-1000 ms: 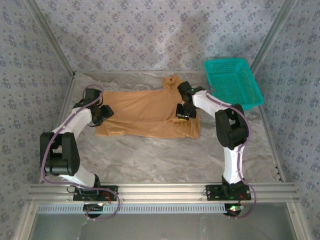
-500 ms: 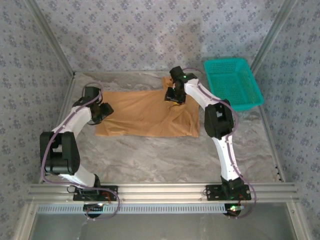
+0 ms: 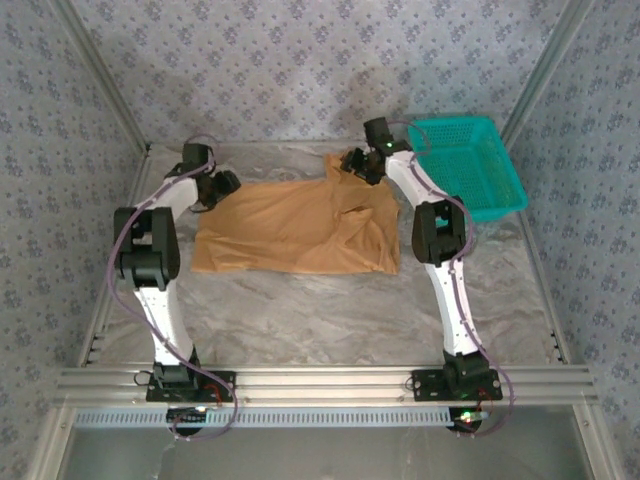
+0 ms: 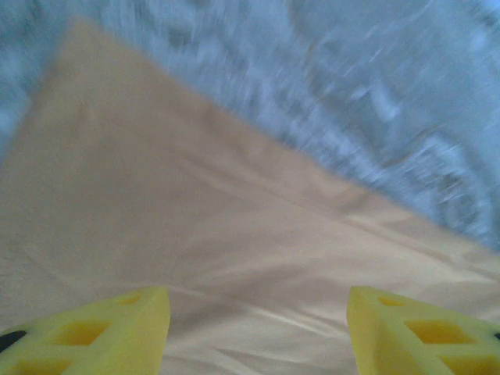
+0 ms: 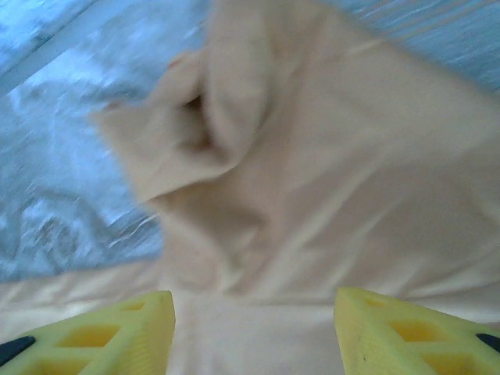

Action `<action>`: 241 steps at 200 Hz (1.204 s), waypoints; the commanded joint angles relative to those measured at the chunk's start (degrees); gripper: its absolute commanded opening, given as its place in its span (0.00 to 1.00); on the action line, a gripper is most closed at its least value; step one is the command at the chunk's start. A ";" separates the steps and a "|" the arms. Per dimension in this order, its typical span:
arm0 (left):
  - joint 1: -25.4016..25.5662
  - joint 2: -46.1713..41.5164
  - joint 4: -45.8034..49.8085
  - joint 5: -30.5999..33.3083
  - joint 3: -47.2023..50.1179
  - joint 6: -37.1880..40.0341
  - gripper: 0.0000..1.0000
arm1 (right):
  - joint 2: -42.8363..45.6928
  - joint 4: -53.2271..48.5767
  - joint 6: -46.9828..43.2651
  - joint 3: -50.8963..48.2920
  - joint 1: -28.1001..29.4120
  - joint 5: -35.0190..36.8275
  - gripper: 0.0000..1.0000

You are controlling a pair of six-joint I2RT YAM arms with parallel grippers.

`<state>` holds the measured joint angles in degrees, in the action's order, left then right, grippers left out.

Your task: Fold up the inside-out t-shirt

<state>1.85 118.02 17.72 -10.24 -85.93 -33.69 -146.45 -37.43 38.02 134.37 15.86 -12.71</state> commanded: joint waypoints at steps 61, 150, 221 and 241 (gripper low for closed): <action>-3.34 -5.20 -1.96 -0.60 17.75 -4.57 0.61 | 9.16 2.46 -1.16 -25.92 1.55 -0.03 0.55; -3.16 -18.03 -0.10 1.36 30.80 -3.31 0.63 | 24.81 5.98 -4.67 -46.08 6.04 6.16 0.57; -4.05 -8.93 14.83 8.52 4.89 5.88 0.52 | 9.25 -7.02 -12.46 -14.93 3.80 11.70 0.58; -4.74 -6.25 15.76 9.09 2.29 6.35 0.52 | 2.21 -9.80 -13.16 -4.73 3.04 11.43 0.58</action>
<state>-1.83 108.07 26.30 -4.43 -81.10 -30.30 -135.79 -39.35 27.77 120.38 20.03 -3.33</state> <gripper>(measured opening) 0.522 0.578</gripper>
